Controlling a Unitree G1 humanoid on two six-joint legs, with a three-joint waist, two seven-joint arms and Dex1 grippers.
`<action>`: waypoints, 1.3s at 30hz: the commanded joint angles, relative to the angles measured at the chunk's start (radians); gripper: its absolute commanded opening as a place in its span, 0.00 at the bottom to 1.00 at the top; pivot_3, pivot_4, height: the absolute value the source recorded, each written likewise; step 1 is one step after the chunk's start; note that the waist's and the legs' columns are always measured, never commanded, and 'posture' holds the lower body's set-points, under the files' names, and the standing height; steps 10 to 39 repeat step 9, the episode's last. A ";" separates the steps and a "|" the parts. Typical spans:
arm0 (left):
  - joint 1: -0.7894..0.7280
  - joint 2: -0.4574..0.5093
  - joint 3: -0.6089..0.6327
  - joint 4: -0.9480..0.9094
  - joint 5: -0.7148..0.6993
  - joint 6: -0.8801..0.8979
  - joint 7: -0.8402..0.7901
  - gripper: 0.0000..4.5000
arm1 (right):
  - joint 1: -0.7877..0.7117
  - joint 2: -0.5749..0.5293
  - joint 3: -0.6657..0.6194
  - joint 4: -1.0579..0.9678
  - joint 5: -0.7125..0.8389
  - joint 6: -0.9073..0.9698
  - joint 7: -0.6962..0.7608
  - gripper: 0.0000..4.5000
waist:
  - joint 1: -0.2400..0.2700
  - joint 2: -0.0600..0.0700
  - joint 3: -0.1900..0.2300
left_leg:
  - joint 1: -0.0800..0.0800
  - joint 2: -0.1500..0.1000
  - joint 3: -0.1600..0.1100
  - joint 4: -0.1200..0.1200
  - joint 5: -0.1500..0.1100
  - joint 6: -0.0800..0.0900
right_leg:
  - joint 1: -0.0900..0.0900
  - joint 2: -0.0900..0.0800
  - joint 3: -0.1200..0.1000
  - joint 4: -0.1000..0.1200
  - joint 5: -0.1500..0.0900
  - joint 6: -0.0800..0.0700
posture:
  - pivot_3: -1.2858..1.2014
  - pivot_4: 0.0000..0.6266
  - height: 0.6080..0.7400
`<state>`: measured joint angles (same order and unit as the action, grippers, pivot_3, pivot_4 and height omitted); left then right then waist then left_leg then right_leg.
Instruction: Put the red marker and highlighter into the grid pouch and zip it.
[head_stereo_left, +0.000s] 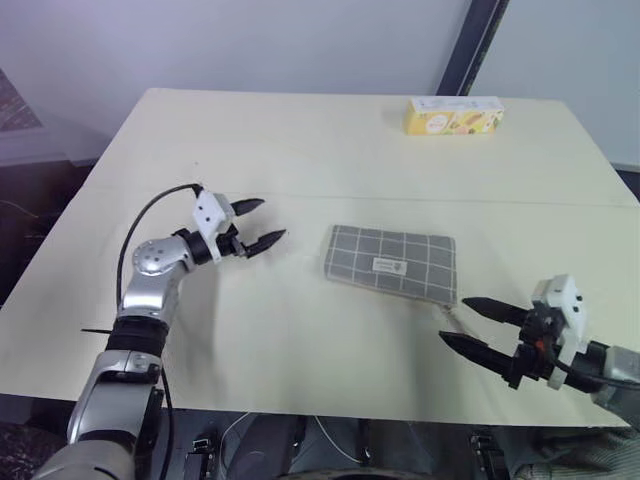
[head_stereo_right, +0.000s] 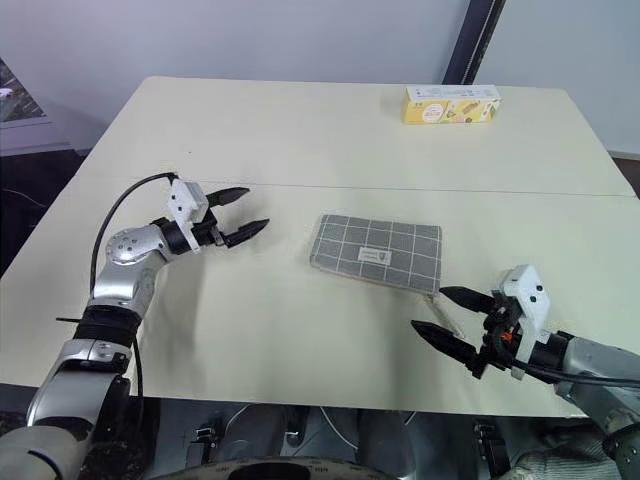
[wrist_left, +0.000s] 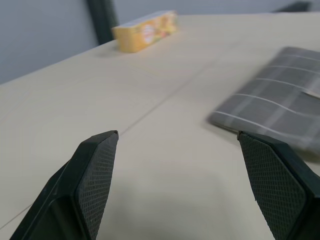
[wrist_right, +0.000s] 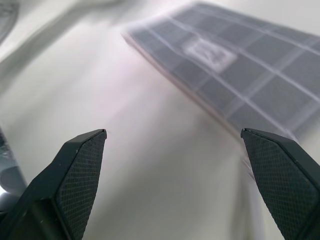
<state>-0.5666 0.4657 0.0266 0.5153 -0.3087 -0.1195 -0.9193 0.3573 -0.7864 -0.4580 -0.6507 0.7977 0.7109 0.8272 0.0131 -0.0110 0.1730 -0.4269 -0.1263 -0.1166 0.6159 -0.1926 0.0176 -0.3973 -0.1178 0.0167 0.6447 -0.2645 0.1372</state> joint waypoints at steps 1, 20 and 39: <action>-0.041 -0.003 0.057 0.040 -0.009 0.026 0.061 0.89 | -0.001 -0.014 0.087 -0.067 -0.066 -0.048 0.000 0.99 | 0.001 0.000 0.000 | 0.000 0.000 0.000 0.000 0.000 0.000 | 0.000 0.000 0.000 0.000 0.000 0.000 | 0.52 0.24 1.00; -0.058 -0.018 0.073 0.158 0.056 -0.079 0.126 0.89 | -0.015 -0.019 0.345 -0.074 -0.243 -0.105 -0.021 0.99 | 0.000 0.000 0.000 | 0.000 0.000 0.000 0.000 0.000 0.000 | -0.001 0.000 0.000 0.000 0.000 0.000 | 0.52 0.24 1.00; -0.058 -0.018 0.073 0.158 0.056 -0.079 0.126 0.89 | -0.015 -0.019 0.345 -0.074 -0.243 -0.105 -0.021 0.99 | 0.000 0.000 0.000 | 0.000 0.000 0.000 0.000 0.000 0.000 | -0.001 0.000 0.000 0.000 0.000 0.000 | 0.52 0.24 1.00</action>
